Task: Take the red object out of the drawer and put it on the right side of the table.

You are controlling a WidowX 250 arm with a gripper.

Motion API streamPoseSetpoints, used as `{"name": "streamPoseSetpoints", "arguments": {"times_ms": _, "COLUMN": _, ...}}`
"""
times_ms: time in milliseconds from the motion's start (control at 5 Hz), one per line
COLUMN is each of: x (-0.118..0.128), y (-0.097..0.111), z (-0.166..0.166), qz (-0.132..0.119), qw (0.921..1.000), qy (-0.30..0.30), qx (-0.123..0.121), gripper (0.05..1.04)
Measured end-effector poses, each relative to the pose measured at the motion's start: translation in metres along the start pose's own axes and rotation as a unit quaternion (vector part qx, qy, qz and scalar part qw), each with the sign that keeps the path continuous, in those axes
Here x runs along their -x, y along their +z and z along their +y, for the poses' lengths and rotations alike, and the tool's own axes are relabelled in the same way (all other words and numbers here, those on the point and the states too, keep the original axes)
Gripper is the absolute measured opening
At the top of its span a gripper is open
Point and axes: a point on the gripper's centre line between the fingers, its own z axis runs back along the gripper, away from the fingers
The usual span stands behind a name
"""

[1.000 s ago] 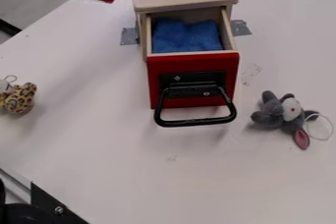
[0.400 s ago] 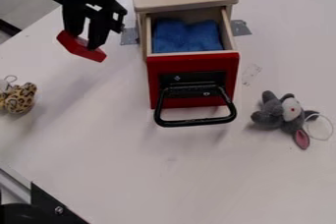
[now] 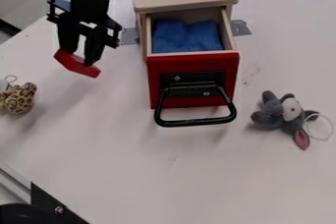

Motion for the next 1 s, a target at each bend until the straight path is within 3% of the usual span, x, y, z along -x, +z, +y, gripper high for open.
{"name": "streamPoseSetpoints", "arguments": {"times_ms": 400, "x": 0.005, "y": -0.027, "z": -0.009, "qz": 0.023, "qw": 0.9984, "qy": 0.027, "qx": 0.045, "gripper": 0.495}}
{"name": "streamPoseSetpoints", "arguments": {"times_ms": 600, "x": 0.003, "y": -0.045, "z": -0.013, "qz": 0.045, "qw": 0.9961, "qy": 0.037, "qx": 0.066, "gripper": 0.285}}
{"name": "streamPoseSetpoints", "arguments": {"times_ms": 800, "x": 0.002, "y": -0.046, "z": -0.012, "qz": 0.054, "qw": 0.9953, "qy": 0.046, "qx": 0.065, "gripper": 0.101}}
{"name": "streamPoseSetpoints", "arguments": {"times_ms": 1000, "x": 0.002, "y": -0.047, "z": -0.012, "qz": 0.053, "qw": 0.9952, "qy": 0.048, "qx": 0.066, "gripper": 0.068}}
